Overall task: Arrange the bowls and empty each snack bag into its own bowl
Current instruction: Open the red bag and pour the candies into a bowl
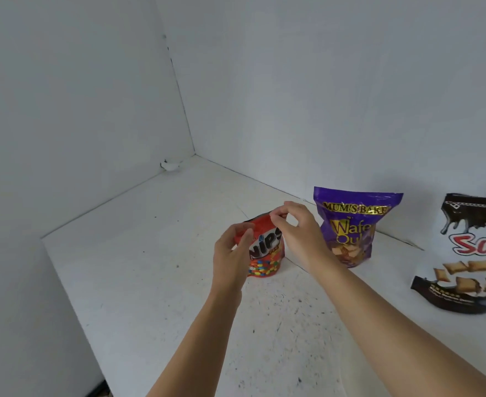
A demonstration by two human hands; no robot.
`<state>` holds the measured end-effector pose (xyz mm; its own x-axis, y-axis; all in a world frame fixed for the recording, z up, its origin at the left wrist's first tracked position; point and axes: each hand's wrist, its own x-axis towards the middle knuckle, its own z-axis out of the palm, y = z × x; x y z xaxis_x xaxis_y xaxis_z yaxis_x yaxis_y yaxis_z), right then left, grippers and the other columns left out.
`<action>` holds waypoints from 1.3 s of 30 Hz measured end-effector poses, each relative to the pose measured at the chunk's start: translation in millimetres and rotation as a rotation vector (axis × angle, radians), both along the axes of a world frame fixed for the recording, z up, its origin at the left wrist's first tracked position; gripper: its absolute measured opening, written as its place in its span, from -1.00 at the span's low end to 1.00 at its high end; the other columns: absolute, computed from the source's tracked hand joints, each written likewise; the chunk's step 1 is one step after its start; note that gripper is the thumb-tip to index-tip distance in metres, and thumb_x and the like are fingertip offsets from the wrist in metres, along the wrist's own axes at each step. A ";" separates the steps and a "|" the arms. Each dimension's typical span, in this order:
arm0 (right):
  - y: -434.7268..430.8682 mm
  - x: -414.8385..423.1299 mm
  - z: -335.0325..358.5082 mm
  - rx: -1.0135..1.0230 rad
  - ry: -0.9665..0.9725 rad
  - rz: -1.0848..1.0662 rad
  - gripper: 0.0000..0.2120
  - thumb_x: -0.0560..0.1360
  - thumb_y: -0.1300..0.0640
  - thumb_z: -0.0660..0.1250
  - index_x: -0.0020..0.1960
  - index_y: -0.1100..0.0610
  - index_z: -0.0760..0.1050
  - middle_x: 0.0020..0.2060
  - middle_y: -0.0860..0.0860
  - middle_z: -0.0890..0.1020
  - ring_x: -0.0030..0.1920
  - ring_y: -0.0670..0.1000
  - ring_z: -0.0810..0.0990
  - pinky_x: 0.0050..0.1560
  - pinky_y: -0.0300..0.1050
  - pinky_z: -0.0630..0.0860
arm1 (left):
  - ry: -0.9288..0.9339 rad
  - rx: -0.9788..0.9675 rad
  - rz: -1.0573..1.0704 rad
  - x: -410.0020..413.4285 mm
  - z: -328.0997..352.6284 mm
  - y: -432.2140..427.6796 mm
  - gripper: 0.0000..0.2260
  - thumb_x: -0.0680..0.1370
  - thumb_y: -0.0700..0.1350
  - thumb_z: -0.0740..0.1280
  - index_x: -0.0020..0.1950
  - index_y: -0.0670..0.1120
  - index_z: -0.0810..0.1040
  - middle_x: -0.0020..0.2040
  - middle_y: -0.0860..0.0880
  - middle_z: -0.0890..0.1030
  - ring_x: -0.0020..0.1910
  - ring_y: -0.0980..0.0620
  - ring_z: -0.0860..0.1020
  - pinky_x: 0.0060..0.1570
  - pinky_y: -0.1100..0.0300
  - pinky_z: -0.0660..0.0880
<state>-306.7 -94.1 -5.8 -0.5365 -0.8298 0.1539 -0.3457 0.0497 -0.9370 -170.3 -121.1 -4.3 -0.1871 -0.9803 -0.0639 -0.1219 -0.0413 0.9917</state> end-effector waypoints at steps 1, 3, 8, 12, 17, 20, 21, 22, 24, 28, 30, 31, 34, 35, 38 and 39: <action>-4.5 -0.8 -3.9 -0.007 0.001 0.007 -0.87 0.61 0.12 0.33 0.09 0.13 0.60 0.13 -0.08 0.49 0.16 -0.13 0.48 0.04 -0.46 0.40 | 0.005 0.000 0.017 -1.3 -1.7 -2.5 -0.84 0.68 -0.09 0.25 0.13 0.00 0.62 0.09 0.06 0.64 0.13 0.01 0.59 -0.12 0.31 0.49; -9.3 -1.2 -10.5 -0.015 0.005 0.010 -0.90 0.60 0.13 0.34 0.07 0.10 0.60 0.10 -0.02 0.52 0.08 -0.18 0.52 0.00 -0.48 0.44 | 0.015 0.006 0.037 -1.2 -3.6 -5.0 -0.85 0.68 -0.12 0.25 0.15 -0.01 0.61 0.09 0.07 0.63 0.10 0.03 0.58 -0.10 0.30 0.50; 3.3 6.3 -16.3 -0.049 0.044 0.025 -0.85 0.58 0.26 0.35 0.03 0.04 0.59 0.07 0.01 0.56 0.02 -0.29 0.51 -0.06 -0.57 0.41 | -0.027 -0.031 0.003 13.7 -8.0 -3.8 -0.83 0.64 -0.22 0.31 0.06 0.01 0.64 0.03 0.07 0.65 0.06 0.07 0.59 -0.14 0.27 0.53; 26.0 26.2 -13.3 -0.056 0.020 0.085 -0.82 0.59 0.25 0.34 0.04 -0.02 0.58 0.06 -0.02 0.60 0.08 -0.22 0.56 -0.04 -0.41 0.53 | -0.072 -0.083 -0.023 40.8 -2.1 7.1 -0.77 0.64 -0.24 0.31 -0.07 0.05 0.66 -0.05 0.09 0.68 0.02 0.08 0.62 -0.16 0.26 0.53; 62.0 61.5 -0.8 -0.053 0.019 0.169 -0.78 0.56 0.29 0.35 0.02 -0.03 0.60 -0.01 -0.06 0.61 0.02 -0.21 0.59 -0.05 -0.37 0.53 | -0.113 -0.110 -0.090 88.9 10.6 33.8 -0.78 0.63 -0.25 0.31 -0.03 0.03 0.66 -0.04 0.06 0.70 0.00 0.06 0.65 -0.20 0.26 0.56; 82.5 81.1 8.8 0.016 0.060 0.234 -0.74 0.55 0.30 0.35 -0.01 -0.08 0.59 -0.06 -0.02 0.59 -0.02 -0.10 0.61 -0.07 -0.31 0.56 | -0.115 -0.112 -0.126 115.7 15.2 52.8 -0.75 0.63 -0.27 0.30 -0.03 0.06 0.66 -0.08 0.09 0.71 -0.06 0.09 0.68 -0.25 0.31 0.58; 88.4 86.5 11.4 0.048 0.087 0.255 -0.73 0.55 0.30 0.34 -0.02 -0.09 0.59 -0.08 -0.01 0.57 -0.03 -0.08 0.60 -0.06 -0.29 0.57 | -0.120 -0.119 -0.142 123.7 14.6 57.9 -0.74 0.63 -0.28 0.30 -0.02 0.07 0.65 -0.10 0.11 0.71 -0.08 0.12 0.68 -0.25 0.31 0.59; 94.3 91.7 12.8 0.082 0.119 0.274 -0.73 0.55 0.30 0.34 -0.01 -0.09 0.59 -0.11 -0.01 0.53 -0.05 -0.07 0.58 -0.06 -0.29 0.56 | -0.130 -0.125 -0.160 131.2 13.6 62.6 -0.73 0.63 -0.28 0.30 -0.01 0.08 0.65 -0.10 0.14 0.71 -0.08 0.14 0.68 -0.24 0.29 0.59; 103.4 99.9 14.8 0.149 0.185 0.304 -0.73 0.56 0.30 0.32 0.00 -0.08 0.60 -0.13 -0.03 0.47 -0.08 -0.08 0.53 -0.09 -0.34 0.52 | -0.159 -0.126 -0.198 143.8 10.3 69.9 -0.73 0.63 -0.28 0.29 -0.02 0.09 0.65 -0.11 0.18 0.70 -0.09 0.18 0.67 -0.24 0.28 0.60; 112.2 114.3 15.8 0.191 0.245 0.297 -0.72 0.57 0.31 0.31 0.04 -0.05 0.66 0.01 0.01 0.50 0.04 -0.04 0.58 0.04 -0.29 0.58 | -0.207 -0.151 -0.250 160.0 6.3 74.1 -0.74 0.61 -0.23 0.37 -0.06 0.14 0.69 -0.12 0.19 0.72 -0.08 0.13 0.69 -0.20 0.23 0.63; 113.5 120.3 15.7 0.179 0.283 0.282 -0.72 0.55 0.29 0.35 0.10 -0.04 0.67 0.04 0.01 0.53 0.06 -0.05 0.59 0.09 -0.22 0.59 | -0.218 -0.157 -0.277 163.4 8.0 73.5 -0.78 0.57 -0.21 0.42 -0.08 0.14 0.70 -0.14 0.18 0.73 -0.10 0.11 0.69 -0.19 0.23 0.63; 114.1 123.5 15.8 0.166 0.306 0.280 -0.73 0.54 0.26 0.37 0.13 -0.05 0.67 0.03 0.00 0.55 0.05 -0.05 0.59 0.09 -0.22 0.59 | -0.221 -0.162 -0.288 164.2 9.4 72.5 -0.80 0.56 -0.21 0.44 -0.09 0.12 0.71 -0.15 0.17 0.73 -0.11 0.11 0.69 -0.20 0.25 0.62; 114.3 131.2 12.9 0.144 0.427 0.252 -0.75 0.53 0.19 0.43 0.15 -0.05 0.70 0.00 -0.07 0.59 0.06 -0.06 0.58 0.12 -0.12 0.57 | -0.241 -0.159 -0.319 167.0 13.0 69.6 -0.83 0.54 -0.22 0.45 -0.08 0.06 0.73 -0.20 0.15 0.73 -0.16 0.17 0.69 -0.29 0.34 0.58; 114.8 133.0 12.3 0.147 0.466 0.238 -0.76 0.53 0.16 0.44 0.15 -0.06 0.70 -0.01 -0.09 0.60 0.07 -0.06 0.56 0.13 -0.06 0.56 | -0.249 -0.145 -0.325 168.3 14.0 67.8 -0.85 0.54 -0.21 0.46 -0.07 0.05 0.74 -0.20 0.13 0.74 -0.16 0.16 0.70 -0.31 0.36 0.57; 117.3 135.7 12.9 0.145 0.469 0.216 -0.79 0.52 0.13 0.45 0.14 -0.05 0.71 0.01 -0.09 0.64 0.06 -0.08 0.58 0.14 -0.02 0.59 | -0.285 -0.137 -0.363 171.7 14.1 60.1 -0.89 0.53 -0.17 0.48 -0.01 0.01 0.76 -0.15 0.09 0.75 -0.11 0.10 0.71 -0.28 0.36 0.58; 118.1 136.3 13.2 0.146 0.461 0.213 -0.79 0.52 0.13 0.45 0.13 -0.03 0.71 0.01 -0.08 0.65 0.06 -0.08 0.60 0.14 -0.03 0.60 | -0.298 -0.147 -0.378 172.5 14.3 58.4 -0.89 0.53 -0.16 0.48 0.00 0.02 0.77 -0.14 0.09 0.75 -0.11 0.10 0.71 -0.26 0.36 0.58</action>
<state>-170.4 24.0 7.4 -0.2578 -0.9434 0.2086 -0.7370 0.0524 -0.6738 2.2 -62.7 10.0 -0.5259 -0.8499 -0.0347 -0.3800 0.1983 0.9035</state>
